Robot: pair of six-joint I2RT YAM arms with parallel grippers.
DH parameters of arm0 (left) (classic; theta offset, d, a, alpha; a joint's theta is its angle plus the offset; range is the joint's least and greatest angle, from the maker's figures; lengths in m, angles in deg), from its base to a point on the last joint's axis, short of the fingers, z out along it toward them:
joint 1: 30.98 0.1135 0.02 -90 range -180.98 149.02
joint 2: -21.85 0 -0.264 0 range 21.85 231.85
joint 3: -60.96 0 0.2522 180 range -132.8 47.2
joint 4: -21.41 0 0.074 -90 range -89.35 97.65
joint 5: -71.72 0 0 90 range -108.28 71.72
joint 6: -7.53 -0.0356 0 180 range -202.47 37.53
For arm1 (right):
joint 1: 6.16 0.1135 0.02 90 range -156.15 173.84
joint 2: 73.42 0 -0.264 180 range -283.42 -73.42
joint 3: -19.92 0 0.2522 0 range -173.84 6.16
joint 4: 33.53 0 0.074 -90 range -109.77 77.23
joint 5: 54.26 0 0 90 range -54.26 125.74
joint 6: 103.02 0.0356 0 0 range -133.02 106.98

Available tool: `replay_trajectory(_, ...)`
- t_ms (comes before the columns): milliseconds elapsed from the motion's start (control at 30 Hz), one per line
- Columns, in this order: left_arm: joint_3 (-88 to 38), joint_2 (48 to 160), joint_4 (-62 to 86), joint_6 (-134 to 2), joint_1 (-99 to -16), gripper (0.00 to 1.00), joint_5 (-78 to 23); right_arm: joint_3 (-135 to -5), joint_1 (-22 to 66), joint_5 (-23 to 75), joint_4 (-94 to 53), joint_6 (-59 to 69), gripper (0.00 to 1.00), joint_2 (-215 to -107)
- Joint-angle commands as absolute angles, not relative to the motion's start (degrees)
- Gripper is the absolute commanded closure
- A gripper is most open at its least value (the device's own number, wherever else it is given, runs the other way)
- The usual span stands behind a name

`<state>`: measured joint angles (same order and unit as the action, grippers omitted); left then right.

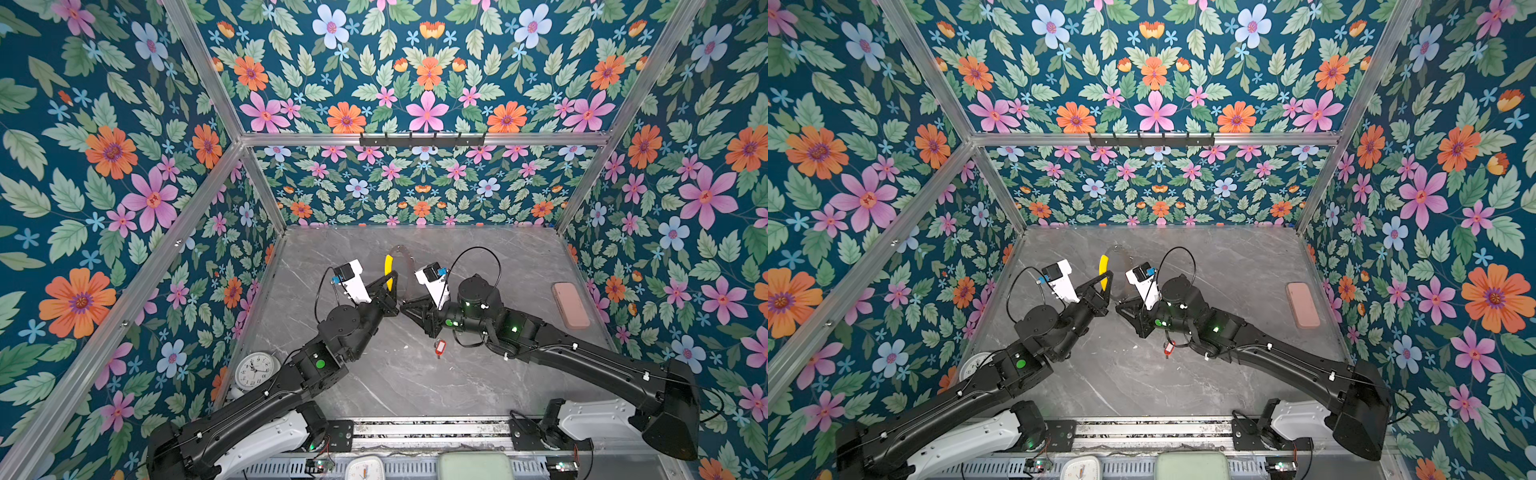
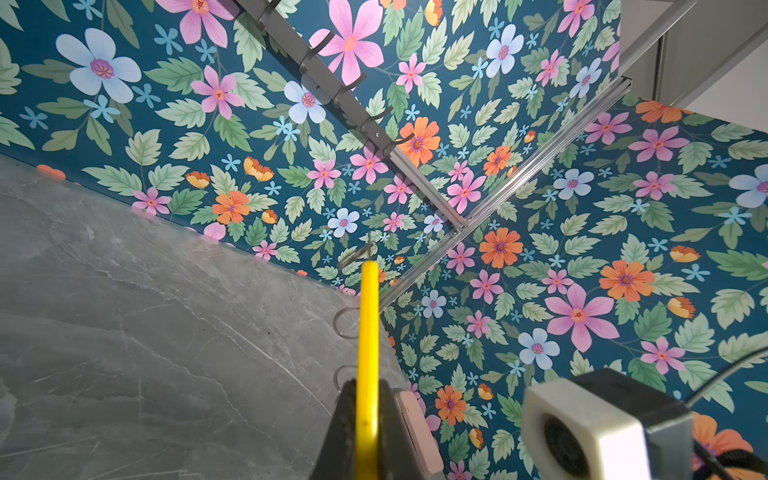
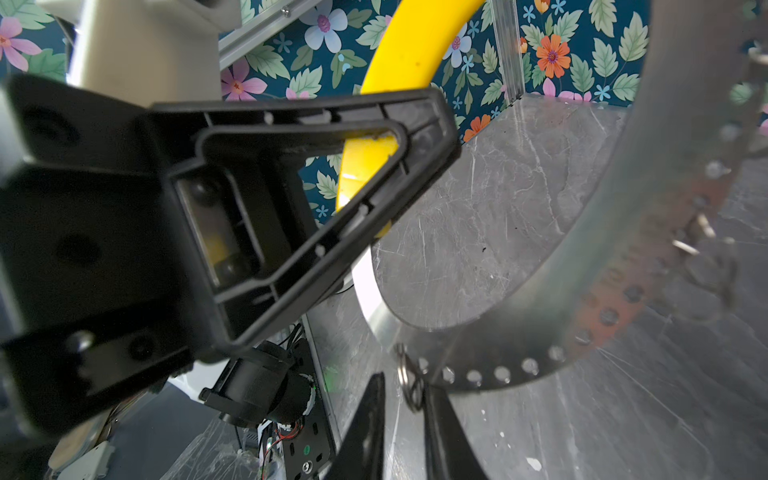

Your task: Remove the keys from the keyring

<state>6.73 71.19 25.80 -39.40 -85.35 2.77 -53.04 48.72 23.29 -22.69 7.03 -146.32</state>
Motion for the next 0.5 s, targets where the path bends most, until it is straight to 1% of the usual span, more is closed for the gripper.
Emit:
replay_trajectory(0, 6.9, 71.1, 27.3, -40.2, -85.6, 1.0, 3.4, -53.4, 48.8, 24.0, -26.3, 7.5, 0.88, -146.4)
replay_trajectory(233, 7.1, 70.9, 26.9, -40.1, -85.7, 1.0, 4.2, -53.3, 48.8, 24.0, -26.1, 7.3, 1.0, -146.2)
replay_trajectory(467, 7.4, 70.2, 26.0, -40.2, -85.7, 1.0, 5.0, -52.0, 48.9, 24.9, -25.4, 6.2, 1.0, -144.5)
